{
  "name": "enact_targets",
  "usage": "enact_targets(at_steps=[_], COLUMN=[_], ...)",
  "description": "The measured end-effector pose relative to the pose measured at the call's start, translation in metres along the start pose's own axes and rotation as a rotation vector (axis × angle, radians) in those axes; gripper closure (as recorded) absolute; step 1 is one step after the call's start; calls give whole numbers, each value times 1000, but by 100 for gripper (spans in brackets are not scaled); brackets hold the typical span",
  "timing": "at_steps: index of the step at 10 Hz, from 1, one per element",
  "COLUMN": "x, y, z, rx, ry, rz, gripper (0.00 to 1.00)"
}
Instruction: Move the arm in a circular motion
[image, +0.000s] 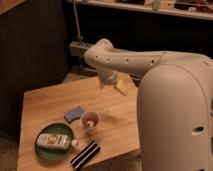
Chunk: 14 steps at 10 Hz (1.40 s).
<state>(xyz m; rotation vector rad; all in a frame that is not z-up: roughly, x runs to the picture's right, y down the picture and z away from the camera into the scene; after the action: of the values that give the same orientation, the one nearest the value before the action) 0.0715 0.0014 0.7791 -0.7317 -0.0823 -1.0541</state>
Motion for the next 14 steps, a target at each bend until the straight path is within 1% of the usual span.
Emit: enact_targets(at_steps=[1,2,3,4,5,6,8,9,11,13,14], x=[14,31,39,47,52,54,43,27,-1,-43,-58], y=[20,50,67,90,120,145,196,223,244,253,252], z=[8,18,24,30,36,39,45,47,44,29,21], rx=[-29,-68,-88,-108,-123,-121,-94,-78,-45,16,47], ry=[2,3,3,0,-7,-19,-66,-95,-123,-166,-187], rz=[44,105,136,175,218,255,318,318,271,193,164], gripper=[20,20,20,20,20,20,20,20,20,20,20])
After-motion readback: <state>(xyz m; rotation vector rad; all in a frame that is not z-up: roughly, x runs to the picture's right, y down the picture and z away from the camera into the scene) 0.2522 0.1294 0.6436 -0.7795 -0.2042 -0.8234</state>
